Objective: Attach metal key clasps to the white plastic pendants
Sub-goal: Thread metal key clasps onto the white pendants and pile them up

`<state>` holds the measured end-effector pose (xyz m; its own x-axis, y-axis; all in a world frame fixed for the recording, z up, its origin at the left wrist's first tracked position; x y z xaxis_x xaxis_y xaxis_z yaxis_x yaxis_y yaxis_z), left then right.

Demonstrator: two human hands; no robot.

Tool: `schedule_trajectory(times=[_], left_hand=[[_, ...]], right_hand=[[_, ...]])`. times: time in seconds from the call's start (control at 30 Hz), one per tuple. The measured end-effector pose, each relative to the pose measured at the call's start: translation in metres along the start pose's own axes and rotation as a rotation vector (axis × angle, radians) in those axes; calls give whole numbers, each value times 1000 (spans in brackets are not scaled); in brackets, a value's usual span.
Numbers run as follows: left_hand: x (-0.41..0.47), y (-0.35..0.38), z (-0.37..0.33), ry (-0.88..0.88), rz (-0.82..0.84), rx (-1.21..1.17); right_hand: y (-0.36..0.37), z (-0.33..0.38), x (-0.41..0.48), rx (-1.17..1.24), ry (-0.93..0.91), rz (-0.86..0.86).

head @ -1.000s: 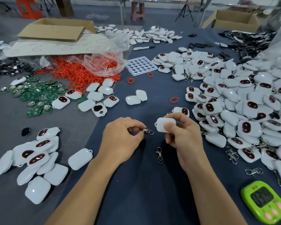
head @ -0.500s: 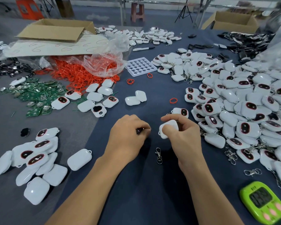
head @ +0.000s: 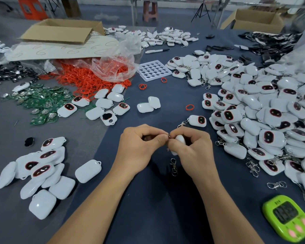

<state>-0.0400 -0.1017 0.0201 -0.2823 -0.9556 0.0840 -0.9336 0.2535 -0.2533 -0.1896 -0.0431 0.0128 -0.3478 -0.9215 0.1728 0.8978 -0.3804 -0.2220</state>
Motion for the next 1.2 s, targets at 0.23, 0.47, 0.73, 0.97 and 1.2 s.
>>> schedule_trajectory(times=[0.23, 0.47, 0.73, 0.97, 1.2], left_hand=[[-2, 2, 0, -39, 121, -99], [-1, 2, 4, -46, 53, -37], [-1, 0, 7, -78, 36, -17], [-1, -1, 5, -90, 35, -98], [-2, -1, 2, -57, 34, -8]], right_hand=[[-3, 0, 3, 170, 52, -17], [-2, 4, 0, 34, -29, -9], [-2, 11, -2, 68, -92, -23], [-3, 10, -2, 49, -64, -27], [-5, 11, -3, -8, -79, -49]])
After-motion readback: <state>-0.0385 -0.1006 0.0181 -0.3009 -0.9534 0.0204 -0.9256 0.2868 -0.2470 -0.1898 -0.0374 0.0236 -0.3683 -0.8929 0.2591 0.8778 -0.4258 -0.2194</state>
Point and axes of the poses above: each hand's wrist, its own x-axis towards the middle knuckle, its own y-axis out of the palm, z = x × y, the point moved 4 cm from there along x, towards the middle knuckle, and after that the axes turned 3 degrees about -y, right-handed, at the moved point
